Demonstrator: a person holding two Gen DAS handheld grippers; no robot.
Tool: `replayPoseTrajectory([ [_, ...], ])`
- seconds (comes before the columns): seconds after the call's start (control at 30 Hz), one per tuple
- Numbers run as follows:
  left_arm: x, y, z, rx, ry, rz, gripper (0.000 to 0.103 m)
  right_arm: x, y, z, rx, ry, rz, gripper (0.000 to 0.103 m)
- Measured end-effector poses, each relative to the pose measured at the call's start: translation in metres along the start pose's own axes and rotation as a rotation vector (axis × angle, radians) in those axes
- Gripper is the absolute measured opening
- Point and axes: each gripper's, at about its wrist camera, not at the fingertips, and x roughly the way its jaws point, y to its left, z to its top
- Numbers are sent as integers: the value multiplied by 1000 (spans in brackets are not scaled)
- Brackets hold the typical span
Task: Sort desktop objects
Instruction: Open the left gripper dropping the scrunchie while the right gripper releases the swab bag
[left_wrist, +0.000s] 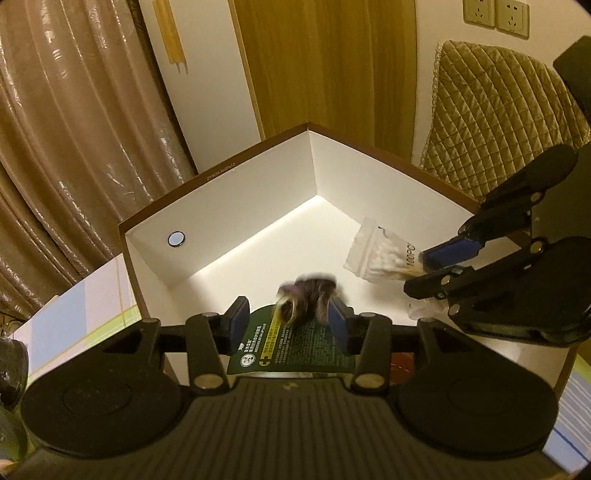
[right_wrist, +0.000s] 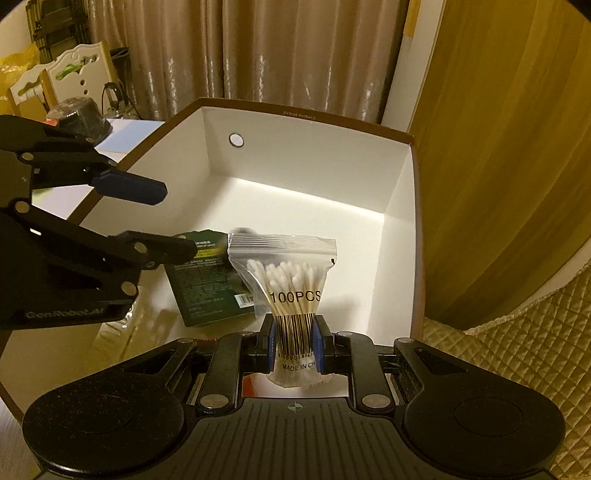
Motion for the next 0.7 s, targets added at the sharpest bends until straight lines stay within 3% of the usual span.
replayPoseTrajectory([
  [0.4,-25,9,-2,-31,-27,18,42,1,10,6,-39,-2,-18,20],
  [0.5,-32,11,-4,-39,-32,24,42,-5,13,6,-39,-31,-27,80],
  [0.7,-51,18,-9,-59,-47,43,42,-17,19,6,-50,-58,-22,80],
])
